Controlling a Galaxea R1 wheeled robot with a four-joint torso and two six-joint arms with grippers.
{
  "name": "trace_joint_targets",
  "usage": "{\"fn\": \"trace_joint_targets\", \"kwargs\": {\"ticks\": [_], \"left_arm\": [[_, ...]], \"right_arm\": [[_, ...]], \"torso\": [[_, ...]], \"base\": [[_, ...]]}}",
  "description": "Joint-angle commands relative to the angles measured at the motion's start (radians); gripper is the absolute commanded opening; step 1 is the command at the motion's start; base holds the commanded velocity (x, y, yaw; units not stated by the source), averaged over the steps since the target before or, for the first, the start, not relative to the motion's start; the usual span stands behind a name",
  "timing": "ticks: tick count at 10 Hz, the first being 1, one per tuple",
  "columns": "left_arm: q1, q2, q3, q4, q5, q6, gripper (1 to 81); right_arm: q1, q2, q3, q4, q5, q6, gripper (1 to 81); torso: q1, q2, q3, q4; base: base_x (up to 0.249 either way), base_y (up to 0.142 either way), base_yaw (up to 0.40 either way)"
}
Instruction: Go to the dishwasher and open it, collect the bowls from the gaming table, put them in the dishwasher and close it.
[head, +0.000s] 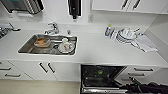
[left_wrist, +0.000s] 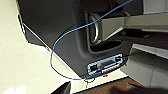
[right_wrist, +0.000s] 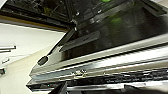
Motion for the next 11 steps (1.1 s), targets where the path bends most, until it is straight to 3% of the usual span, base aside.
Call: {"fn": "trace_joint_targets", "kwargs": {"ticks": [1,2,4,7,9,10,11], "left_arm": [[0.007,-0.001,-0.008,-0.002,0.036,0.002,81.1],[0.009,-0.001,-0.008,-0.006,0.036,0.001,81.1],[0.009,-0.001,-0.008,-0.071,0.038,0.002,81.1],[0.007,0.011,-0.008,-0.075,0.085,0.002,81.1],[0.009,0.012,-0.008,-0.074,0.085,0.008,81.1],[0.007,0.012,-0.008,-0.074,0.085,0.010,81.1],[0.009,0.011,-0.008,-0.072,0.085,0.011,81.1]], "right_arm": [[-0.091,-0.128,0.055,0.016,-0.042,-0.010,81.1],[-0.175,-0.125,0.045,-0.010,-0.032,-0.020,81.1],[-0.362,-0.109,0.004,-0.067,0.091,-0.027,81.1],[-0.576,-0.044,-0.068,-0.149,0.252,-0.028,81.1],[-0.675,0.044,-0.150,-0.198,0.293,-0.028,81.1],[-0.714,0.087,-0.200,-0.213,0.303,-0.028,81.1],[-0.752,0.142,-0.255,-0.238,0.321,-0.028,81.1]], "torso": [[0.000,0.000,0.000,0.000],[0.000,0.000,0.000,0.000],[0.000,0.000,0.000,0.000],[0.000,0.000,0.000,0.000],[0.000,0.000,0.000,0.000],[0.064,-0.100,0.000,0.000],[0.066,-0.103,0.000,0.000]], "base": [[0.000,0.000,0.000],[0.000,0.000,0.000],[0.000,0.000,0.000],[0.000,0.000,0.000],[0.000,0.000,0.000],[0.000,0.000,0.000],[0.000,0.000,0.000]]}}
